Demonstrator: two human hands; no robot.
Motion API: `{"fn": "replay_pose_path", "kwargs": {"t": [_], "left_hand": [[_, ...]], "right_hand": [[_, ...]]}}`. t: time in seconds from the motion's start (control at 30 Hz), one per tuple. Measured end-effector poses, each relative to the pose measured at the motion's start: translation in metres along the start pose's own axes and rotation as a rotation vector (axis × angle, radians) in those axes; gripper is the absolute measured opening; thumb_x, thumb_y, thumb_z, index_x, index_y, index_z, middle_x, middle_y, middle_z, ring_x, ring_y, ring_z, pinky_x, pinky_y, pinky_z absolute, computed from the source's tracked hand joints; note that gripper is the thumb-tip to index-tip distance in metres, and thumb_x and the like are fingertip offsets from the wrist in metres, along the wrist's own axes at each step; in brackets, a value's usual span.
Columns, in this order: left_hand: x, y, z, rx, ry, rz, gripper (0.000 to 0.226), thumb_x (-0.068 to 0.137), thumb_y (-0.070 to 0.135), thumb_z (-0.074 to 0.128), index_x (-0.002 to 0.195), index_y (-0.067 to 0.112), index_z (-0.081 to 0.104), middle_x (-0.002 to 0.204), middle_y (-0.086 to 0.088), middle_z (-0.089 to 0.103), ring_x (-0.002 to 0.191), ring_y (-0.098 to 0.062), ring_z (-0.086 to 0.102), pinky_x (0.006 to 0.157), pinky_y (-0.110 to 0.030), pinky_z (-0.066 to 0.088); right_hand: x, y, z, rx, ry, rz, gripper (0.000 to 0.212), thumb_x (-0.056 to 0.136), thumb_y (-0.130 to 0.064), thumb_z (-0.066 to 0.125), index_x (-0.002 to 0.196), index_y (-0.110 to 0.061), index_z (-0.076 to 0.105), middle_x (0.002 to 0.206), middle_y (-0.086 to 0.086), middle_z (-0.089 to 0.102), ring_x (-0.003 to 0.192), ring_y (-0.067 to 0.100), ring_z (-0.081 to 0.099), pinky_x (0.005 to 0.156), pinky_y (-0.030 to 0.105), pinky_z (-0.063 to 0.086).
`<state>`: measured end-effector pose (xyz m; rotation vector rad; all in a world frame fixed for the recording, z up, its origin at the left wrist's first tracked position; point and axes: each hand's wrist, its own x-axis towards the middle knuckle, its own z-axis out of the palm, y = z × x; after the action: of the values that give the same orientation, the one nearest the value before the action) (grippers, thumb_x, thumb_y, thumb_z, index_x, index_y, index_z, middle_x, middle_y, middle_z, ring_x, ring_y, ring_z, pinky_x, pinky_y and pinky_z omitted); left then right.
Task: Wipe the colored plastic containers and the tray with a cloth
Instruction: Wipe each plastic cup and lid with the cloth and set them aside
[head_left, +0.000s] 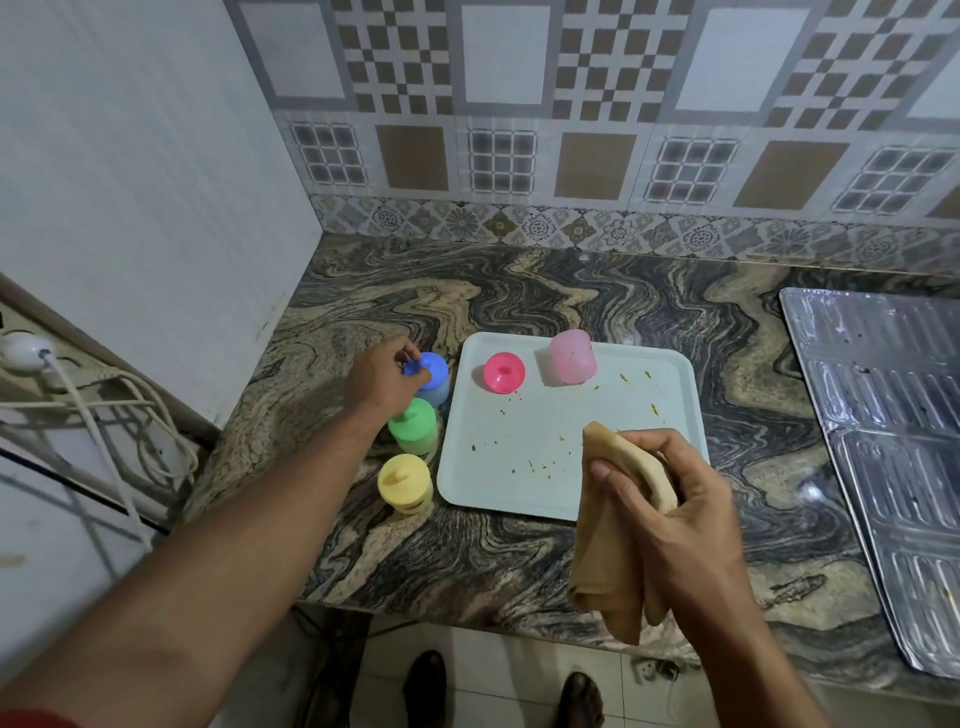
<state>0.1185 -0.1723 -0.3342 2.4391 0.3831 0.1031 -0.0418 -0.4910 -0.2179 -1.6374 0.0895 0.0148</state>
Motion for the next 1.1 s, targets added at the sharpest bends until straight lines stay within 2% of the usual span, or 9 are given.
{"fn": "replay_pose_path", "kwargs": {"t": [0.13,0.3,0.37,0.47,0.6,0.7,0.8,0.97,1.1], "left_hand": [[-0.001,0.002,0.001,0.018,0.003,-0.001,0.014,0.08,0.023,0.082,0.089,0.024,0.071,0.095,-0.001,0.074,0.086,-0.028,0.071,0.076,-0.045,0.061],[-0.01,0.024,0.002,0.03,0.266,0.144,0.023,0.079,0.022,0.081,0.099,0.02,0.071,0.105,-0.005,0.064,0.096,-0.028,0.063,0.081,-0.04,0.053],[-0.01,0.044,0.007,-0.007,0.28,0.25,0.024,0.077,0.021,0.08,0.099,0.018,0.071,0.103,-0.004,0.064,0.095,-0.028,0.063,0.082,-0.039,0.052],[-0.006,0.08,0.026,0.002,0.15,0.362,0.035,0.077,0.032,0.079,0.109,0.021,0.068,0.111,-0.001,0.063,0.106,-0.028,0.061,0.089,-0.042,0.051],[0.0,0.124,0.06,0.216,-0.155,0.371,0.085,0.07,0.053,0.086,0.143,0.025,0.052,0.139,-0.005,0.053,0.133,-0.031,0.045,0.108,-0.043,0.04],[0.007,0.143,0.082,0.367,-0.28,0.339,0.109,0.065,0.064,0.088,0.154,0.024,0.038,0.151,-0.005,0.045,0.142,-0.031,0.037,0.113,-0.047,0.037],[0.015,0.149,0.098,0.448,-0.314,0.322,0.103,0.068,0.062,0.088,0.15,0.023,0.04,0.15,-0.006,0.046,0.142,-0.031,0.038,0.111,-0.047,0.035],[0.017,0.147,0.111,0.365,-0.292,0.333,0.067,0.077,0.039,0.084,0.136,0.027,0.053,0.139,-0.001,0.057,0.135,-0.027,0.047,0.108,-0.044,0.034],[0.015,0.141,0.114,0.29,-0.297,0.343,0.08,0.071,0.04,0.087,0.14,0.025,0.05,0.14,-0.004,0.049,0.135,-0.029,0.047,0.109,-0.045,0.036]], "right_hand": [[0.001,-0.001,-0.001,0.016,0.017,0.002,0.016,0.086,-0.009,0.08,0.098,-0.015,0.071,0.09,0.0,0.075,0.081,0.007,0.068,0.072,0.018,0.055],[0.0,-0.001,-0.01,0.043,0.065,-0.008,0.016,0.085,-0.007,0.081,0.095,-0.014,0.07,0.088,-0.003,0.075,0.079,0.004,0.067,0.073,0.017,0.054],[-0.001,-0.001,-0.015,0.064,0.084,-0.001,0.016,0.085,-0.006,0.081,0.095,-0.013,0.07,0.088,-0.003,0.075,0.08,0.005,0.067,0.073,0.017,0.054],[-0.002,0.0,-0.021,0.077,0.1,0.009,0.016,0.085,-0.008,0.081,0.095,-0.015,0.071,0.09,-0.001,0.075,0.082,0.008,0.068,0.074,0.019,0.054],[-0.007,0.001,-0.029,0.08,0.129,0.023,0.016,0.08,-0.018,0.082,0.093,-0.019,0.071,0.09,0.0,0.075,0.082,0.009,0.069,0.075,0.02,0.055],[-0.009,0.003,-0.037,0.054,0.163,0.033,0.02,0.078,-0.024,0.081,0.095,-0.021,0.072,0.089,0.0,0.075,0.082,0.01,0.068,0.078,0.029,0.056],[-0.012,0.007,-0.046,0.036,0.195,0.053,0.022,0.075,-0.028,0.082,0.094,-0.025,0.072,0.087,-0.001,0.076,0.079,0.01,0.069,0.078,0.03,0.056],[-0.014,0.012,-0.057,0.048,0.221,0.046,0.018,0.074,-0.023,0.081,0.09,-0.024,0.072,0.084,-0.002,0.076,0.076,0.007,0.068,0.072,0.017,0.054],[-0.014,0.014,-0.058,0.04,0.215,0.029,0.018,0.075,-0.021,0.081,0.091,-0.025,0.073,0.084,0.0,0.077,0.074,0.007,0.068,0.071,0.017,0.054]]}}
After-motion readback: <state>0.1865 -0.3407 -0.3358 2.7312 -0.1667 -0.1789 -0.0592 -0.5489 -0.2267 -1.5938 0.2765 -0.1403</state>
